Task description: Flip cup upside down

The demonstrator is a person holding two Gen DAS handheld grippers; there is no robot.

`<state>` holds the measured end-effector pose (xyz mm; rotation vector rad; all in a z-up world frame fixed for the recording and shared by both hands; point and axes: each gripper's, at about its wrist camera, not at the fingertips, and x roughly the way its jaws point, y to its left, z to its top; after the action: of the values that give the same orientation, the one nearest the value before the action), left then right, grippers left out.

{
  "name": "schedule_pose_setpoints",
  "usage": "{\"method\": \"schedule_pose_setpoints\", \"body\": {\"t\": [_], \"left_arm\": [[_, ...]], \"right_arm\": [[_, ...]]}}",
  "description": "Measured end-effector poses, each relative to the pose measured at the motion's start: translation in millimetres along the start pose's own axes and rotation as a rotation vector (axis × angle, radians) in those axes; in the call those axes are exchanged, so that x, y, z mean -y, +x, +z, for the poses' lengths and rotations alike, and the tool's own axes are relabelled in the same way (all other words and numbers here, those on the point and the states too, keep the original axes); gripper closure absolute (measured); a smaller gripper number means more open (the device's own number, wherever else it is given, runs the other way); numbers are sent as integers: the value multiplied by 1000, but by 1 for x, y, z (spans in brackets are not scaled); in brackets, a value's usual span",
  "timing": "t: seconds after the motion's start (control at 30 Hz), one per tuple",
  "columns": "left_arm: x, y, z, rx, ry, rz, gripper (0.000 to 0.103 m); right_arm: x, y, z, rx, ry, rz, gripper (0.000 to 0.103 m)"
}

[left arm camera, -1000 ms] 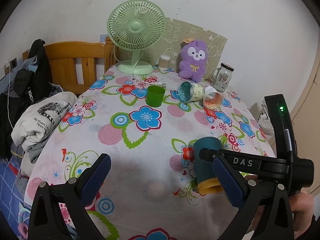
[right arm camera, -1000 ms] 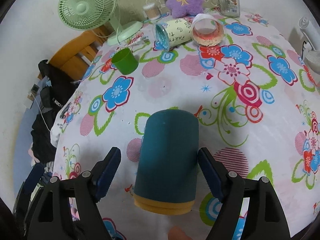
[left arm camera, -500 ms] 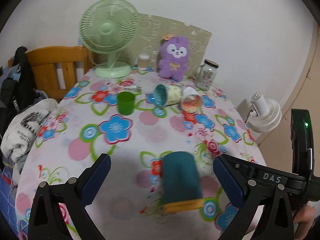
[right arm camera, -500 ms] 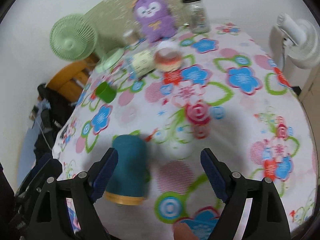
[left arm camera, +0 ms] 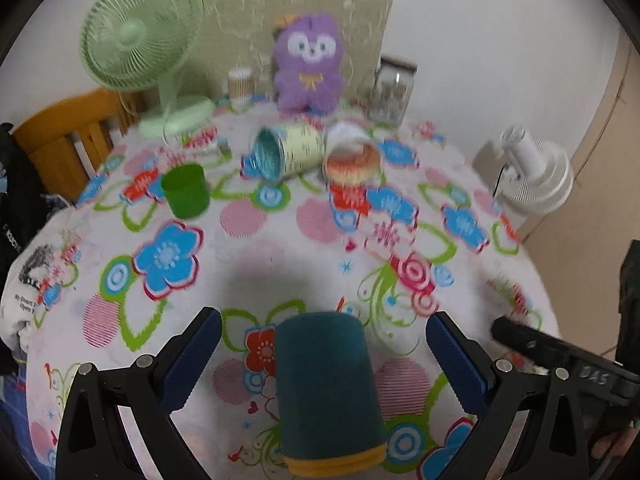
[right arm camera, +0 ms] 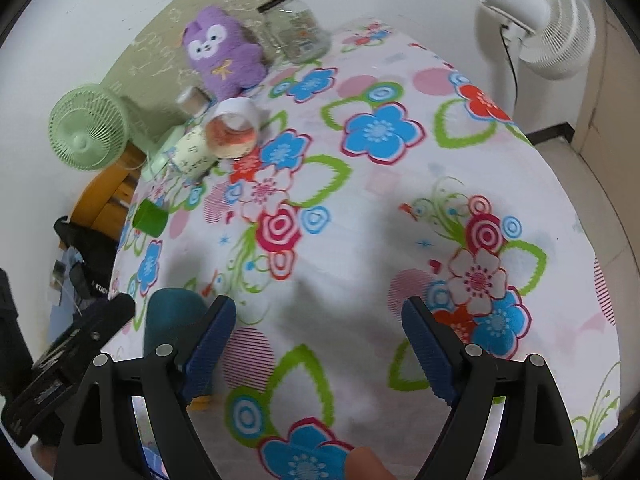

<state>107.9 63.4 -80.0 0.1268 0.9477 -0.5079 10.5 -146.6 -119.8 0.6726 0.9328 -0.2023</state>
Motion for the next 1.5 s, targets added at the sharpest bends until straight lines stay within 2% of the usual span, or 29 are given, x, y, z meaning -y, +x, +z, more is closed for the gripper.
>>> {"method": "schedule_pose_setpoints", "body": {"t": [0.13,0.23,0.37,0.43,0.57,0.6,0.83,1.07,1.3,1.5], "left_arm": [[1,20,-1,-104,1,-21,0],[4,36,-5,-179,38,45,0],[-1,49,-6,-230,27,73,0],[-4,52,-6,-242,6,76,5],[-6,61,-5,-297,-7,37,30],[-5,62,-6,-304,-10,36,30],[-9,44,-3,-258,-29,13,32],[-7,-6,7,-126,-17,-13,33],[-10,-49,11,-8,-9,-8,34],[-18,-71,10,45,-22,12,35]], "right_arm": [[9,7,1,-10,27,7,16],[10,10,1,-12,30,13,16],[10,12,1,-10,30,13,16],[9,13,1,-10,25,15,16],[9,13,2,-4,27,15,16],[9,13,2,-2,27,15,16],[7,10,-2,2,16,19,16],[-7,7,-5,8,-18,32,16],[-31,2,-13,16,-89,33,16],[-50,-1,-19,22,-149,26,16]]}}
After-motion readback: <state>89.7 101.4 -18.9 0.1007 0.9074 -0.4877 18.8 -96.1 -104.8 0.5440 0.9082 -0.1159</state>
